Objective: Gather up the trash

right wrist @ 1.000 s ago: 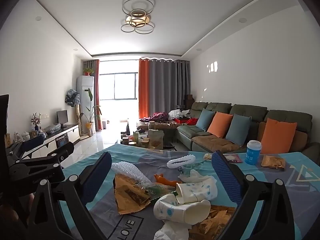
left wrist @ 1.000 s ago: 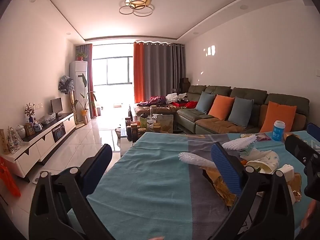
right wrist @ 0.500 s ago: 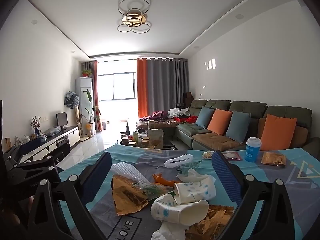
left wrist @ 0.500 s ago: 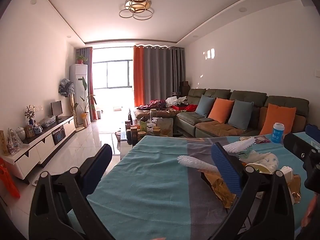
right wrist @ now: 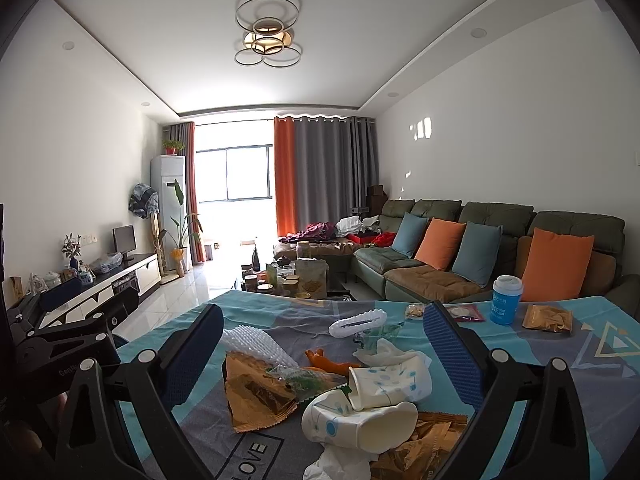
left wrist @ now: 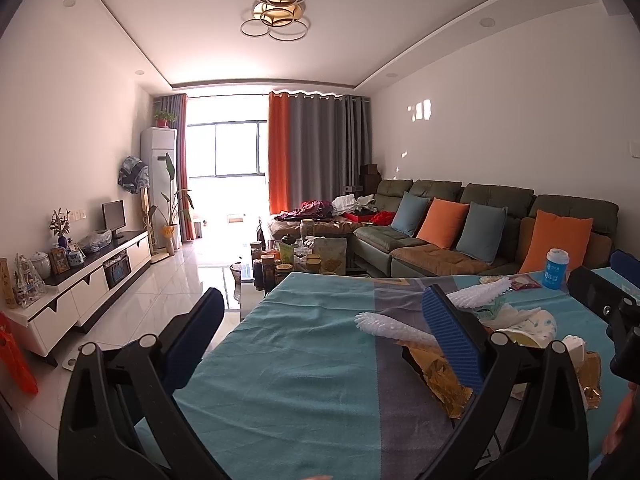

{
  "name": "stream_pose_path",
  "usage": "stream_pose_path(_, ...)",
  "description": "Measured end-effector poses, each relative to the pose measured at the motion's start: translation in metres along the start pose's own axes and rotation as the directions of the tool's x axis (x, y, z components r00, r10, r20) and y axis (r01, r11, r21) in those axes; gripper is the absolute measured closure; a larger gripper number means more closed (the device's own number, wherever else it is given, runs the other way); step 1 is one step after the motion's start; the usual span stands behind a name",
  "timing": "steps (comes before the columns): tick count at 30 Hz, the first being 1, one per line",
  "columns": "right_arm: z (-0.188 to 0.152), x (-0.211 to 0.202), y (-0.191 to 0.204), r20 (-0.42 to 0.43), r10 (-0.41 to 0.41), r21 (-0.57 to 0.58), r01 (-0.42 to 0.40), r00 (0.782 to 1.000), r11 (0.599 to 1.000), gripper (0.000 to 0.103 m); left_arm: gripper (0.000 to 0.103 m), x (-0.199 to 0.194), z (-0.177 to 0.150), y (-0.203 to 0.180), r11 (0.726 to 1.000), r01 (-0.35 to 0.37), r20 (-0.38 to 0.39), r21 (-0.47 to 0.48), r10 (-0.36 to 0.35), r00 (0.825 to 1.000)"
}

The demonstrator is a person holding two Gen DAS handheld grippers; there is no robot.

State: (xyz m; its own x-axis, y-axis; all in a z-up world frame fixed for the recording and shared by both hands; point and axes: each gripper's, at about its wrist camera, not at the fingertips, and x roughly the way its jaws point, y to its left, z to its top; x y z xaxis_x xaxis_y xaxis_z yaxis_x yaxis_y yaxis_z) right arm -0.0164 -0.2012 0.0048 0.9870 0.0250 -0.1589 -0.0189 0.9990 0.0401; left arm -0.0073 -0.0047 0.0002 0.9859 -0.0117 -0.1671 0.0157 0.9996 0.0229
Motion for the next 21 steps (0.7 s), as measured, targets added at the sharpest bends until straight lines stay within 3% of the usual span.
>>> stream_pose_path(21, 0.0001, 0.0007, 0.0008, -0.002, 0.0, 0.001, 0.0, 1.0, 1.0, 0.006, 0.006, 0.0001, -0.0016, 0.0002, 1.0, -0.006, 0.002, -0.007, 0.006, 1.0)
